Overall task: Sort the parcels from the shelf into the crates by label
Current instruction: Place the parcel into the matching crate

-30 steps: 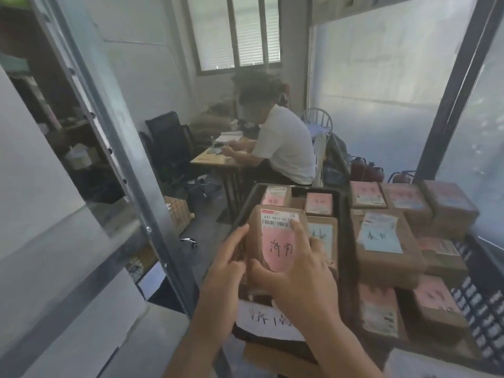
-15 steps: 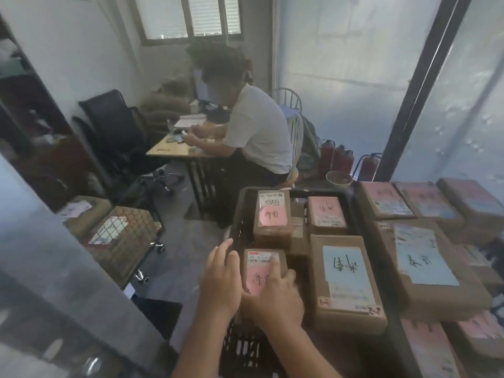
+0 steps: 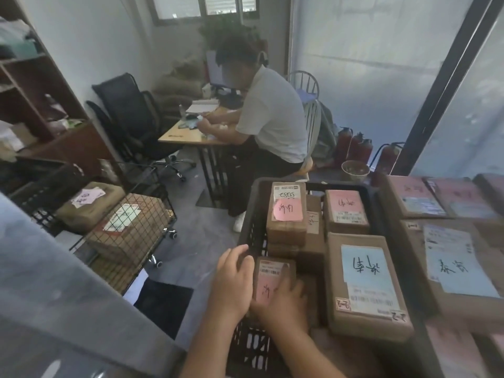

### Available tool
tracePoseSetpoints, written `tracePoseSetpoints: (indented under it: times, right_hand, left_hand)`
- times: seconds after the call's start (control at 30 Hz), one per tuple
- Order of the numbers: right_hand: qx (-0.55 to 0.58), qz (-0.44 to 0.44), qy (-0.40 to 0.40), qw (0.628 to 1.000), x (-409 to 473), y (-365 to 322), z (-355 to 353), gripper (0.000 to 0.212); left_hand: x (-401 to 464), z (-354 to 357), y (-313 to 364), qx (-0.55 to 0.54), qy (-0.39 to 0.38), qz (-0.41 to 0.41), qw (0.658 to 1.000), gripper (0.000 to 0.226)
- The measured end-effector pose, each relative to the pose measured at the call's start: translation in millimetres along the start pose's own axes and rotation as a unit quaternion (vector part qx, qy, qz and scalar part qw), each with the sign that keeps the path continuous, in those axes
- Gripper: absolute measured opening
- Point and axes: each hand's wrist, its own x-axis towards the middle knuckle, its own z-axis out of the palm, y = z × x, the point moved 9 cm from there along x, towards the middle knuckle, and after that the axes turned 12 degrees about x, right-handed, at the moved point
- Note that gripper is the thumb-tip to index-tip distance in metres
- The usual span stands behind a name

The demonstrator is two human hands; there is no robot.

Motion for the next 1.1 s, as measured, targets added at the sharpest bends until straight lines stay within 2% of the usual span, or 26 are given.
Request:
tracePoseSetpoints:
  times: [0.07, 0.17, 0.37, 0.43, 0.53, 0.7, 0.87, 1.1]
  right_hand:
    - [0.007, -0.038, 0.000, 0.999, -8.4, -9.9, -17.2, 0.123]
    - [0.032, -0.139, 0.008, 0.990, -30.0, -37.2, -57.6, 0.116]
    - [0.062, -0.323, 0.040, 0.944, -79.5, -92.5, -167.7, 0.103]
    - [0.070, -0.366, 0.018, 0.928, -88.8, -104.5, -198.1, 0.099]
    - [0.086, -0.411, -0.021, 0.908, -95.7, -110.0, -234.2, 0.097]
    - [0.054, -0.478, -0.121, 0.868, -119.6, -99.3, -273.1, 0.099]
    - [0.048, -0.532, -0.213, 0.818, -167.7, -104.1, -272.3, 0.105]
    - [0.007, -0.618, -0.327, 0.715, -312.3, -108.4, -216.6, 0.104]
  left_hand:
    - [-5.8, -4.0, 8.8, 0.008, -0.002, 0.012, 1.000, 0.041]
    - [-16.8, -13.2, 30.9, 0.006, 0.006, 0.043, 0.999, 0.042]
    - [-55.4, -34.1, 90.5, -0.023, 0.026, 0.112, 0.993, 0.055]
    - [-73.5, -43.7, 108.4, -0.031, 0.032, 0.125, 0.991, 0.055]
    - [-105.9, -63.0, 131.8, -0.036, 0.062, 0.131, 0.989, 0.067]
    - [-179.2, -85.1, 163.0, 0.000, 0.170, 0.125, 0.977, 0.076]
    - [-272.0, -89.8, 166.5, 0.053, 0.249, 0.099, 0.962, 0.078]
    - [-435.7, -128.8, 108.6, 0.109, 0.386, -0.039, 0.915, 0.074]
